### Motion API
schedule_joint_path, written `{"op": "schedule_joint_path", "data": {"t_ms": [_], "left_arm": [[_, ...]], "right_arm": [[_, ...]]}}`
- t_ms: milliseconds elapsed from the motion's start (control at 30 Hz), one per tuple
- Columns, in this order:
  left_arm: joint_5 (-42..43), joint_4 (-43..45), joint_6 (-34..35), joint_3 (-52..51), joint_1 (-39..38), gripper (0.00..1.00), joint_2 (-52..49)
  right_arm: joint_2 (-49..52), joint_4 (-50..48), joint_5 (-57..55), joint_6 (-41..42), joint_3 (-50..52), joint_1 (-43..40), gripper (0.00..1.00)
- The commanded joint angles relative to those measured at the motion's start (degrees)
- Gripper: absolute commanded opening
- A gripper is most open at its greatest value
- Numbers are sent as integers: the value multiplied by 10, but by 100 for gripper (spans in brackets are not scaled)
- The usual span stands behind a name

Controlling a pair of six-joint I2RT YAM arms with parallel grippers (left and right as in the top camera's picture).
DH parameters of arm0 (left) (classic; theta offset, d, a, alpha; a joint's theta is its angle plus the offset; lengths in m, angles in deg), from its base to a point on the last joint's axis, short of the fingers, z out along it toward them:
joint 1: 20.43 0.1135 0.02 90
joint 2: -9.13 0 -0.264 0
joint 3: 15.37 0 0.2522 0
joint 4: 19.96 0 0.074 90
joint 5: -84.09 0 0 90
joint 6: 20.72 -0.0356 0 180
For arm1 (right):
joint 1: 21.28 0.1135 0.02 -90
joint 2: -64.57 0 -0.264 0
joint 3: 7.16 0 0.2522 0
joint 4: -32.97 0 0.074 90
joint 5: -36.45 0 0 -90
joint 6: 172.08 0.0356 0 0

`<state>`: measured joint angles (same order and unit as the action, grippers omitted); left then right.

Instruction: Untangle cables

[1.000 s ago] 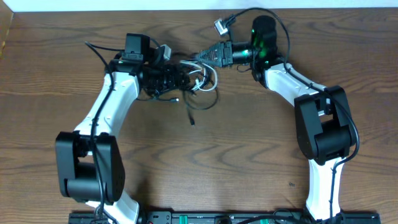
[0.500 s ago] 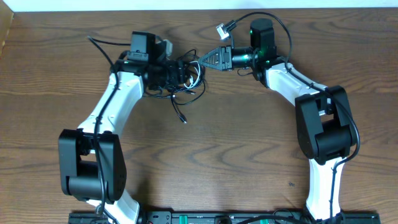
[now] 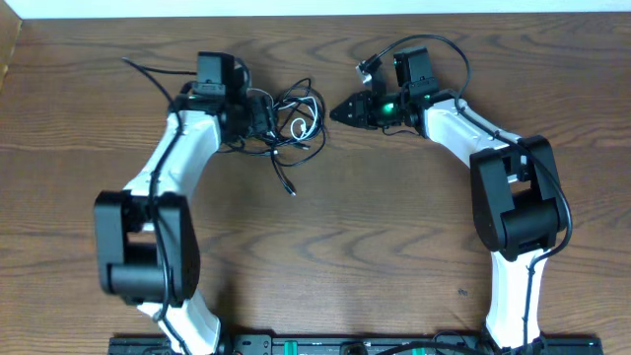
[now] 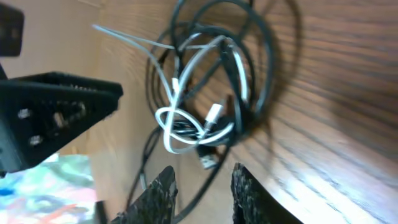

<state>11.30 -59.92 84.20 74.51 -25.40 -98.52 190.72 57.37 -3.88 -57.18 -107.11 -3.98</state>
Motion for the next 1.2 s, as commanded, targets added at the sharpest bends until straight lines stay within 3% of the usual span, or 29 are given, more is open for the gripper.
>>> {"op": "schedule_joint_path", "data": {"t_ms": [0, 200, 367, 667, 1100, 1167], "left_arm": [[-24, 39, -20, -2, -9, 71, -46], [-49, 97, -21, -2, -9, 63, -87], [-49, 108, -20, -2, -9, 43, -96], [-80, 107, -20, -2, -20, 20, -102], [-109, 111, -20, -2, -31, 19, -128], [-109, 111, -20, -2, -31, 8, -128]], "right_arm": [[-13, 19, -33, -45, -4, 4, 29], [-13, 51, -66, -49, -4, 8, 32], [-13, 57, -78, -51, -4, 13, 35], [-13, 58, -92, -53, -4, 23, 40], [-13, 72, -86, -53, -4, 23, 40], [-13, 72, -86, -53, -4, 23, 40]]}}
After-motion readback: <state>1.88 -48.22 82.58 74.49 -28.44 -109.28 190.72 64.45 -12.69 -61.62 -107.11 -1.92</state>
